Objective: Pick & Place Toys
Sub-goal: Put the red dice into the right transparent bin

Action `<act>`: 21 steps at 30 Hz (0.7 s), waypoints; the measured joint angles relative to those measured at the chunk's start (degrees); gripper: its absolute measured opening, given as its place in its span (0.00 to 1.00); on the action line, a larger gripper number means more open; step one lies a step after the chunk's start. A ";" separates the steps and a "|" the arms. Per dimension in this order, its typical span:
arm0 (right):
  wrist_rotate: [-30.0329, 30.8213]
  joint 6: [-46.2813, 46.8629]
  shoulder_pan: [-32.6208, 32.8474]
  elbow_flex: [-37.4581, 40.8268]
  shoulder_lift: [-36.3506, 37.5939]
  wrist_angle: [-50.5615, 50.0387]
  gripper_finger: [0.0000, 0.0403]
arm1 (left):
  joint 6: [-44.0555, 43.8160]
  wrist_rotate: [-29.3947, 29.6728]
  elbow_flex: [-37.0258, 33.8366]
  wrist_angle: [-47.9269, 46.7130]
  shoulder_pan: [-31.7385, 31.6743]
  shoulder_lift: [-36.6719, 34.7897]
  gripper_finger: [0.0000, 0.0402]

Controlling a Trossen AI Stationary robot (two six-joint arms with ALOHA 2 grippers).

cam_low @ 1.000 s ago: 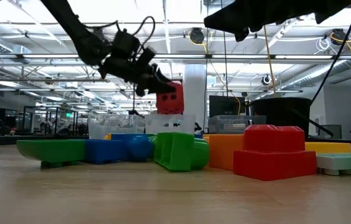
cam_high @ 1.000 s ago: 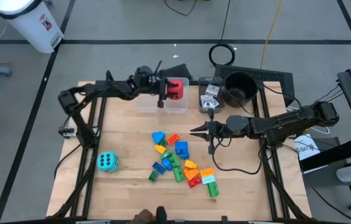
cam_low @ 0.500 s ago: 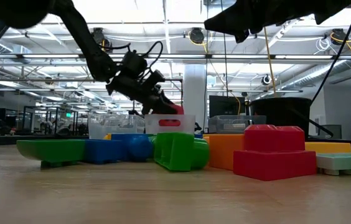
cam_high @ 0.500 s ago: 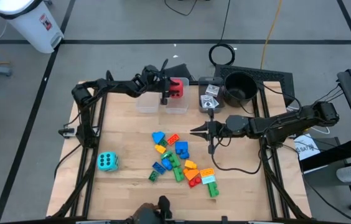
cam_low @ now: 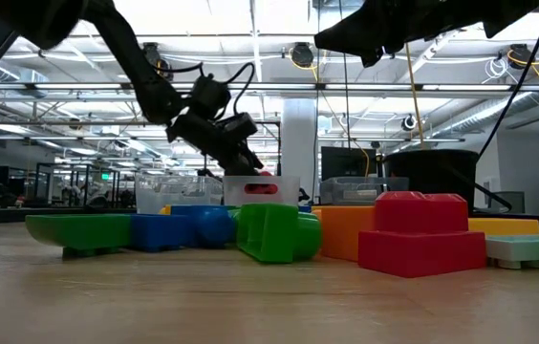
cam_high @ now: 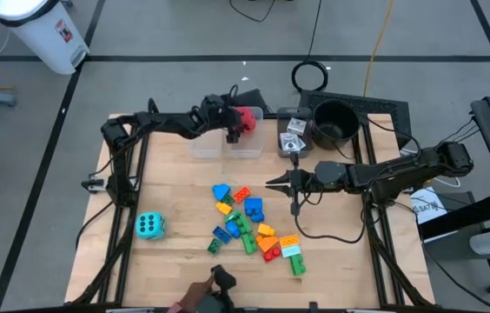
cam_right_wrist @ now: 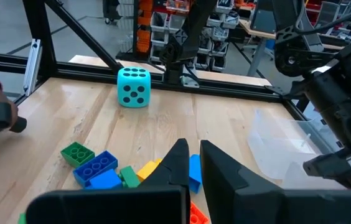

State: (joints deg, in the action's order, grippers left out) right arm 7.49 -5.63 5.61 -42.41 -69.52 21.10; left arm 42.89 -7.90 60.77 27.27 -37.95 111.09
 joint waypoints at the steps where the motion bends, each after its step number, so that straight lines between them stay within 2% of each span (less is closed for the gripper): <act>1: 0.00 0.00 0.00 0.00 0.00 0.00 0.03 | 0.02 1.20 0.00 -0.04 0.29 0.00 0.97; 7: 0.00 0.00 0.00 0.00 0.00 0.00 0.02 | 0.72 7.32 0.00 -0.02 2.24 0.00 0.91; 12: -0.01 0.36 0.00 0.00 0.00 0.01 0.02 | 0.34 9.70 0.00 -0.01 3.99 0.00 0.87; 18: 0.00 0.39 0.00 0.00 0.00 0.00 0.02 | 0.47 14.73 0.00 -0.09 5.86 -0.26 0.86; 21: -0.02 0.39 0.00 0.00 0.00 -0.02 0.02 | 0.51 15.25 0.00 -0.41 6.34 -1.18 0.87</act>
State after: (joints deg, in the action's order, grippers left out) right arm 7.46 -5.23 5.61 -42.41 -69.52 21.09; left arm 43.40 7.35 60.77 26.85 -31.62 109.91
